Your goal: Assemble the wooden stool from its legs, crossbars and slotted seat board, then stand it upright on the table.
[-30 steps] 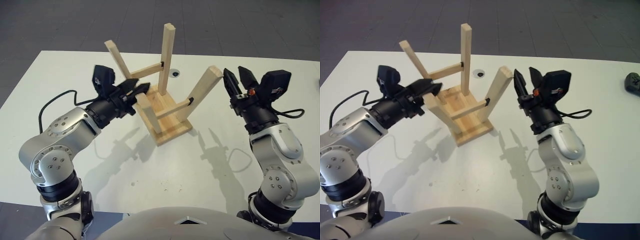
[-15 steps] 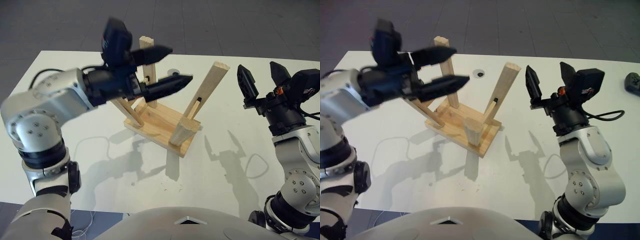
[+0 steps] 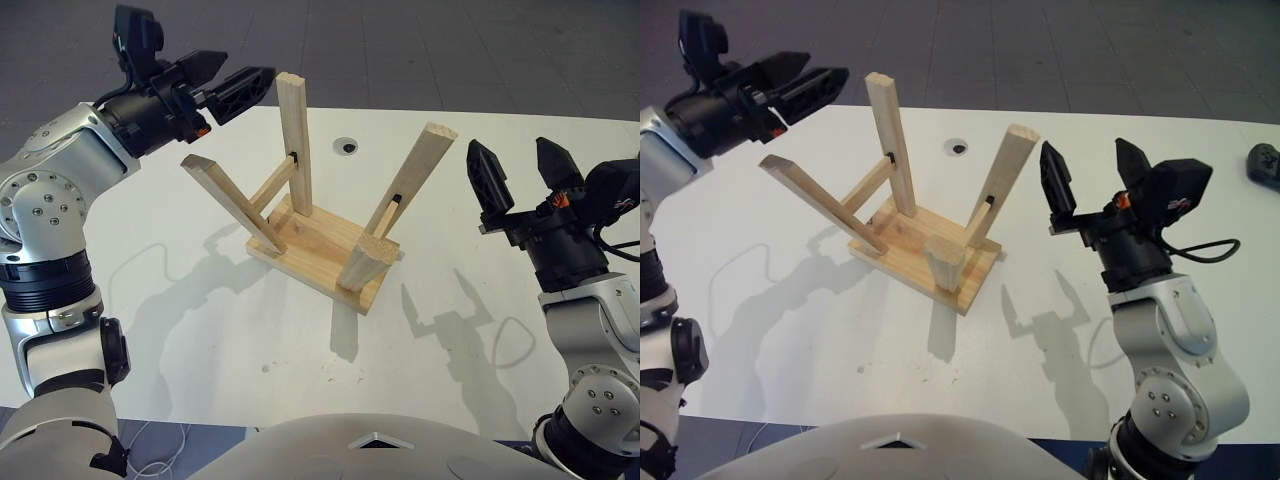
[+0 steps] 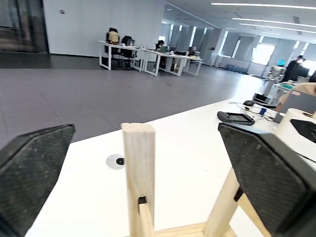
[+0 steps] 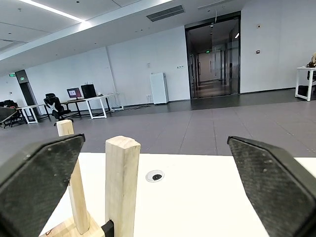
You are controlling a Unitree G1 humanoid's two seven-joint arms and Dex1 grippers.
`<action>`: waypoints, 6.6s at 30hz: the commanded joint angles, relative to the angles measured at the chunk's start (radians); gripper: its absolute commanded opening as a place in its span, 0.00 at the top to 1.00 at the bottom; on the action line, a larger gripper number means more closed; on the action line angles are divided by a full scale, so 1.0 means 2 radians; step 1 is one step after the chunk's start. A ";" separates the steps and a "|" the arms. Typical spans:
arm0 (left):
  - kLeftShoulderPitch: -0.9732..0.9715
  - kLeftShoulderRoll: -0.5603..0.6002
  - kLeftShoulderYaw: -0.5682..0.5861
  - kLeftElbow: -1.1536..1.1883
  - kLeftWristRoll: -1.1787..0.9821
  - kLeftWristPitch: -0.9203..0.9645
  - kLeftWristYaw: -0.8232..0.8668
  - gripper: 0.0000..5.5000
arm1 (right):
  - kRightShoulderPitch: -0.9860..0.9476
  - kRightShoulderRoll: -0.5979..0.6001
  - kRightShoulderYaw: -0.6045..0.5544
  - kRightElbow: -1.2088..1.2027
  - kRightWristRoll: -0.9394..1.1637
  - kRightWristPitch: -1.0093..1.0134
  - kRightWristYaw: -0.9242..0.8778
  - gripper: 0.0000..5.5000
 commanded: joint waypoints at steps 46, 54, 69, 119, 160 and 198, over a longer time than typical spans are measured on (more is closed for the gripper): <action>-0.052 -0.063 0.053 0.077 -0.248 0.023 0.139 0.02 | 0.113 -0.203 -0.066 -0.005 0.362 -0.069 0.109 0.02; -0.004 0.092 -0.040 0.237 -0.055 0.032 -0.192 0.02 | 0.194 -0.269 -0.062 0.029 0.287 -0.045 0.215 0.02; 0.067 0.142 -0.201 0.225 0.185 -0.078 -0.509 0.02 | 0.221 -0.258 -0.008 0.098 0.153 -0.059 0.289 0.02; 0.087 -0.055 -0.239 0.152 0.277 -0.150 -0.410 0.78 | 0.057 -0.253 0.131 0.287 0.052 -0.027 0.385 0.02; 0.002 -0.103 -0.264 0.225 0.313 -0.174 -0.468 0.13 | 0.046 -0.244 0.137 0.316 -0.002 -0.028 0.420 0.60; -0.229 -0.054 -0.335 0.419 0.211 0.203 -0.515 0.66 | 0.121 -0.161 0.017 0.182 0.295 0.042 0.187 0.47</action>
